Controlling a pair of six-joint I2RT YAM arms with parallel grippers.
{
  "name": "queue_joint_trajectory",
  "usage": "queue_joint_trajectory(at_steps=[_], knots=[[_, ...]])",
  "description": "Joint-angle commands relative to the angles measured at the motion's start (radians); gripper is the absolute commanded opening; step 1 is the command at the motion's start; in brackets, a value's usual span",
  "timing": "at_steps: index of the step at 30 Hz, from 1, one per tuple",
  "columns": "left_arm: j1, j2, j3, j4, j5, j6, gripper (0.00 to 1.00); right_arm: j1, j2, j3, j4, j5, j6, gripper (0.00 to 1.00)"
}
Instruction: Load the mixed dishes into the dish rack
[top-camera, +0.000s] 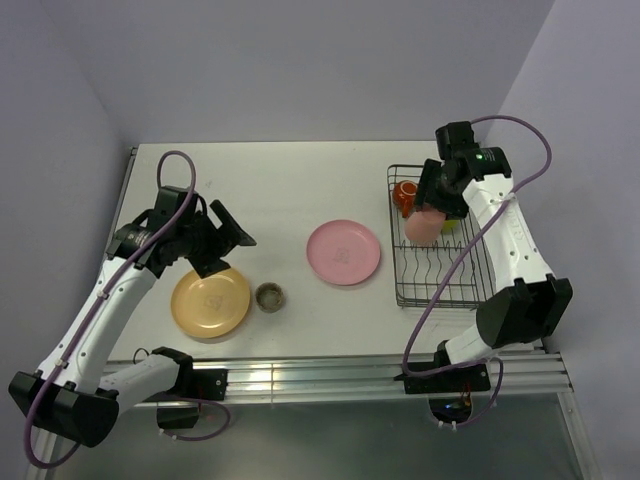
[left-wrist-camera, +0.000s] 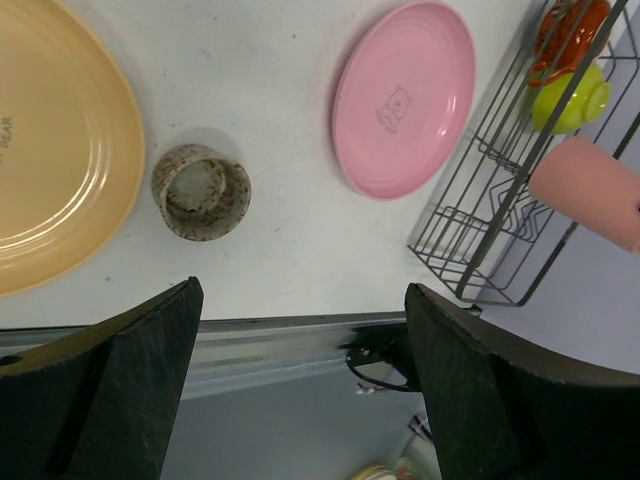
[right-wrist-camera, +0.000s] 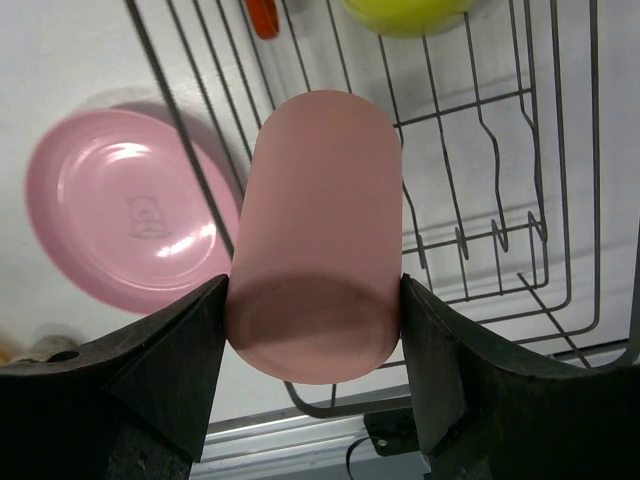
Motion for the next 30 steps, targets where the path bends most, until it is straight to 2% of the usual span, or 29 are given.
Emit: queue_joint_trajectory(at_steps=[1, 8, 21, 30], knots=[[-0.03, 0.005, 0.014, -0.016, -0.065, 0.063, 0.88, 0.002, 0.01, -0.036, 0.06, 0.063, -0.034, 0.0], [-0.073, 0.013, 0.025, -0.016, -0.067, 0.064, 0.87, 0.026, 0.051, -0.05, 0.117, 0.084, -0.035, 0.0], [-0.086, 0.023, 0.019, -0.021, -0.067, 0.064, 0.86, 0.114, 0.035, 0.107, 0.056, 0.124, 0.008, 0.0], [-0.104, 0.017, -0.001, -0.03, -0.061, 0.065, 0.86, 0.114, 0.13, 0.045, 0.133, 0.165, -0.02, 0.0]])
